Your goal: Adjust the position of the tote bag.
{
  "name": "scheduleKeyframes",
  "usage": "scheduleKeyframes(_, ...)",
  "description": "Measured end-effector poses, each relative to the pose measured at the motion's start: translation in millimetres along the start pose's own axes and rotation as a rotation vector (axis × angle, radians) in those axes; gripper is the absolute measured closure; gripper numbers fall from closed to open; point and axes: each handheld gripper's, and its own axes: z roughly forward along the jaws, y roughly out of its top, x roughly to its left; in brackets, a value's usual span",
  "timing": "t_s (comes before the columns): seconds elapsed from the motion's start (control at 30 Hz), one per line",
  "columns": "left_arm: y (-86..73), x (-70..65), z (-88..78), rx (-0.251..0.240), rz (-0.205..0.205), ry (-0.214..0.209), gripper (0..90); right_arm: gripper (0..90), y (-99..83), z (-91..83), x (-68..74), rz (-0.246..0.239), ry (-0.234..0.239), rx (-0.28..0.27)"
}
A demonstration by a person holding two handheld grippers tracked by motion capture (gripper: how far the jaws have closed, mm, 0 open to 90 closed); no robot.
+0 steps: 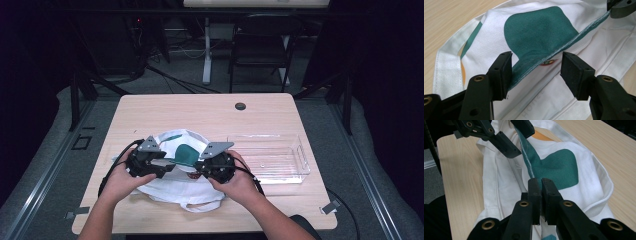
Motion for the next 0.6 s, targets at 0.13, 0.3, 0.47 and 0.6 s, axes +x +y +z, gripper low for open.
scheduleKeyframes(0.13,0.0,-0.8,0.2,-0.003,-0.001,0.006,46.6,86.1,0.1,-0.3,0.0,0.001,-0.004,-0.005)
scheduleKeyframes(0.3,-0.1,-2.4,1.1,0.013,0.010,0.022,57.4,86.1,0.2,0.5,2.3,0.001,-0.002,-0.016)
scheduleKeyframes(0.47,0.6,-3.5,0.6,0.003,0.012,0.043,67.9,86.1,0.6,0.8,4.4,-0.003,0.004,-0.018)
scheduleKeyframes(0.6,0.6,-3.4,-0.2,-0.005,0.008,0.051,72.8,86.0,0.7,0.9,5.2,-0.003,0.008,-0.025)
